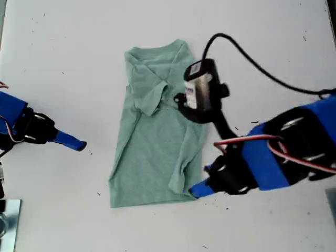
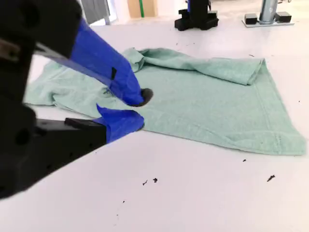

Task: Fold t shirt

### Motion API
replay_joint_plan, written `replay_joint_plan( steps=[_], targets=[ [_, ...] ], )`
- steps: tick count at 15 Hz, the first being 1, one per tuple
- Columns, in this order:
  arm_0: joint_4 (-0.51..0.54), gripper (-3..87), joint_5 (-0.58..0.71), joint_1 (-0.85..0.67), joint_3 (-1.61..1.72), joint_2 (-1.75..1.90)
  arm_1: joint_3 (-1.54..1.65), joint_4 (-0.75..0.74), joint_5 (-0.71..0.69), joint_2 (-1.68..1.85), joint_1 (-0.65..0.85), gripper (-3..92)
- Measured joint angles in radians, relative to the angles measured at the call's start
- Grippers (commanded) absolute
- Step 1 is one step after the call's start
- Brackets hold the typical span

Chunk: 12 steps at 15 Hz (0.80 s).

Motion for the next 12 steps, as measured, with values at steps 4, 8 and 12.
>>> replay_joint_plan(
  steps=[4, 8, 12],
  targets=[
    [0.002, -0.1, 0.0, -0.032, 0.0, 0.0, 0.703, -0.112, -0.003, 0.445, 0.186, 13.2],
    [0.002, -0.1, 0.0, -0.064, 0.0, 0.0, 1.396, -0.212, -0.052, 0.985, 0.4, 2.3],
    [0.002, -0.3, -0.063, -0.066, -0.002, -0.006, 1.601, -0.31, -0.083, 1.078, 0.506, 2.3]
  ],
)
